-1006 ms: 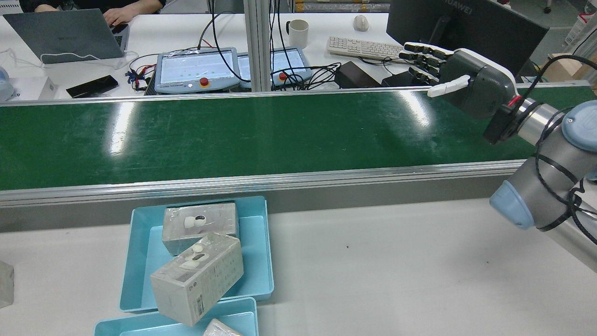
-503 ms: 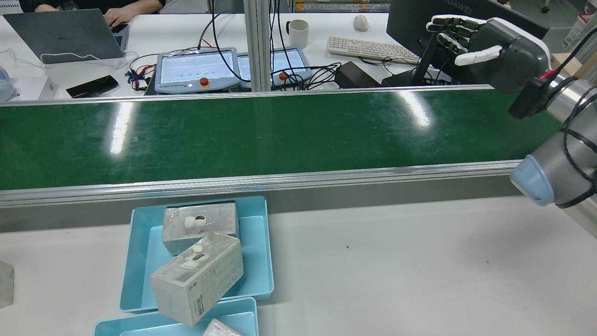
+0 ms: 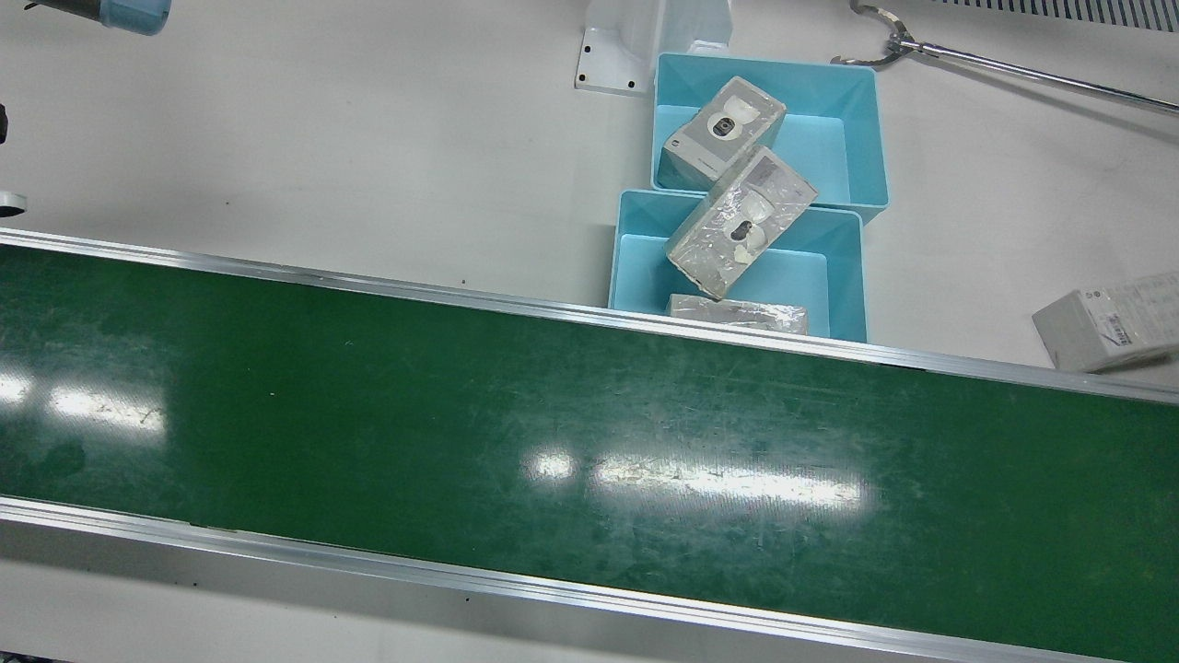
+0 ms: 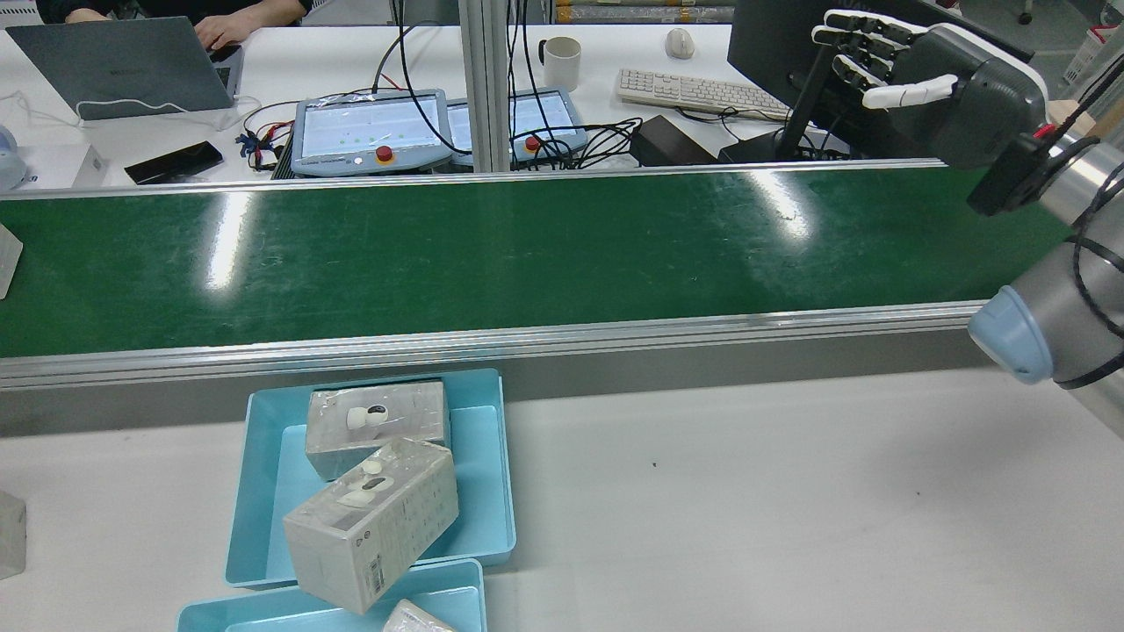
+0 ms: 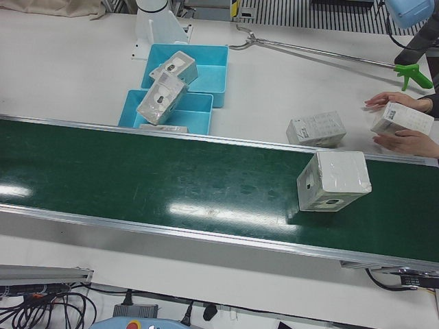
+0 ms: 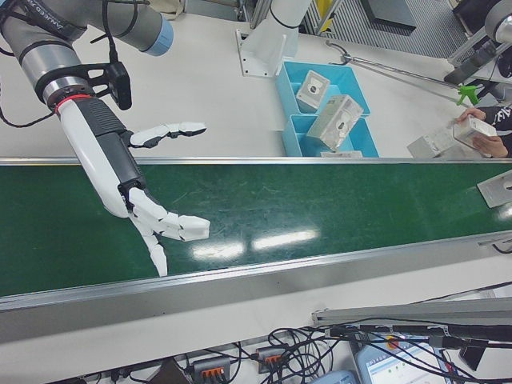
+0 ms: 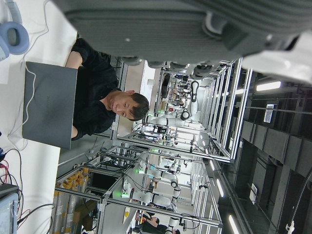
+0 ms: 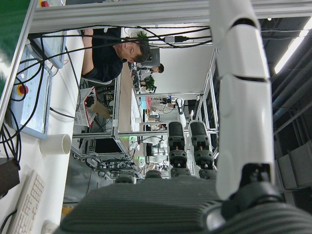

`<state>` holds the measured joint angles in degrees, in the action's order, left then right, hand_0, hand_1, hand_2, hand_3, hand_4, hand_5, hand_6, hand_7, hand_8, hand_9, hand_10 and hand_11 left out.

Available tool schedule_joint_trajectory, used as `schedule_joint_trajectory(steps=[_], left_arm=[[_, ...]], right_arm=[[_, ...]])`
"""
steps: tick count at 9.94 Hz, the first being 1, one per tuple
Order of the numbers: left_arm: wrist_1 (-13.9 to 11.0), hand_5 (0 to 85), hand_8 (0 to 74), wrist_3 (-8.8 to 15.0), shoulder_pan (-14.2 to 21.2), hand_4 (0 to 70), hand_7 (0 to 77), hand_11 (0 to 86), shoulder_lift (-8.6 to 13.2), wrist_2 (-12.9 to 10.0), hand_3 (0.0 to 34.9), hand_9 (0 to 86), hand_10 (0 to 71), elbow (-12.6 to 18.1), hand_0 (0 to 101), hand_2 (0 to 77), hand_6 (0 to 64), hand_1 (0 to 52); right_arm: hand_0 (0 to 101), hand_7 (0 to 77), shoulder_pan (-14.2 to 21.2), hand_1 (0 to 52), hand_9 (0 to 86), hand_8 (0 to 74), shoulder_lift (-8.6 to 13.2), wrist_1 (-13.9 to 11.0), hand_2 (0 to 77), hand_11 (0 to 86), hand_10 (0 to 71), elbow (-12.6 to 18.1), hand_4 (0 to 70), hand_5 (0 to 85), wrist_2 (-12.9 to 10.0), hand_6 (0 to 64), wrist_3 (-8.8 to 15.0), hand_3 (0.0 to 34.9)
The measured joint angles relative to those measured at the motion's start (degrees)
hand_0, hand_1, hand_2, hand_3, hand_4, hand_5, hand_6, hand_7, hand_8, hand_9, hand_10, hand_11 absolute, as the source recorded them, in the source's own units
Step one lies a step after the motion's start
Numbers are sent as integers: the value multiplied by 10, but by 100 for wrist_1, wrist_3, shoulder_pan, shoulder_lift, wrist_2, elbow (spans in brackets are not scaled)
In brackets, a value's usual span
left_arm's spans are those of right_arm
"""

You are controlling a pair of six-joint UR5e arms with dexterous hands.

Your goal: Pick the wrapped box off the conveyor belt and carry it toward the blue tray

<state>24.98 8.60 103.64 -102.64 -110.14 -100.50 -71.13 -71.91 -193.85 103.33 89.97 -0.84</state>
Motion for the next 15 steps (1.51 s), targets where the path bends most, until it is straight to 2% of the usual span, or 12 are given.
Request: schedule_joint_trajectory(steps=[1, 2, 4, 5, 6, 7, 8, 11, 12, 15], left_arm=[[0, 11, 5, 0, 0, 0, 5, 5, 0, 0, 0, 5, 0, 0, 0, 5, 0, 0], [0, 11, 5, 0, 0, 0, 5, 5, 0, 0, 0, 5, 5, 0, 0, 11, 0, 0], [0, 11, 5, 0, 0, 0, 5, 5, 0, 0, 0, 5, 0, 0, 0, 11, 0, 0], [0, 11, 5, 0, 0, 0, 5, 5, 0, 0, 0, 5, 0, 0, 0, 11, 0, 0], [0, 11, 5, 0, 0, 0, 5, 5, 0, 0, 0, 5, 0, 0, 0, 11, 0, 0], [0, 11, 5, 0, 0, 0, 5, 5, 0, 0, 0, 5, 0, 0, 0, 11, 0, 0], [0, 11, 5, 0, 0, 0, 5, 0, 0, 0, 0, 5, 5, 0, 0, 11, 0, 0], [0, 11, 5, 0, 0, 0, 5, 0, 0, 0, 0, 5, 5, 0, 0, 11, 0, 0], [0, 11, 5, 0, 0, 0, 5, 0, 0, 0, 0, 5, 5, 0, 0, 11, 0, 0], [0, 11, 5, 0, 0, 0, 5, 0, 0, 0, 0, 5, 5, 0, 0, 5, 0, 0]], right_arm=[[494, 213, 61, 175, 27, 0, -35, 1, 131, 16, 0, 117, 169, 175, 4, 60, -89, 29], [504, 185, 168, 185, 27, 0, -52, -33, 142, 16, 0, 266, 125, 180, 8, 16, -142, 61], [515, 185, 349, 185, 27, 0, -59, -153, 131, 16, 0, 475, 115, 185, 9, 16, -161, 61], [516, 196, 404, 191, 27, 0, -72, -178, 136, 16, 0, 513, 115, 185, 6, 27, -152, 77], [490, 196, 431, 125, 27, 0, -100, -189, 109, 16, 0, 527, 115, 169, 7, 33, -144, 78], [485, 196, 445, 158, 27, 0, -128, -193, 98, 16, 0, 531, 115, 164, 9, 33, -136, 79], [485, 175, 465, 142, 27, 0, -151, -196, 98, 16, 0, 522, 115, 164, 11, 33, -111, 77], [484, 185, 500, 125, 27, 0, -164, -204, 71, 38, 16, 476, 125, 153, -19, 33, -62, 69], [471, 185, 467, 76, 27, 0, -175, -205, 16, 27, 16, 473, 136, 153, -24, 38, -69, 70], [470, 185, 287, 104, 27, 0, -253, -196, 22, 22, 0, 490, 125, 153, -16, 38, -132, 69]])
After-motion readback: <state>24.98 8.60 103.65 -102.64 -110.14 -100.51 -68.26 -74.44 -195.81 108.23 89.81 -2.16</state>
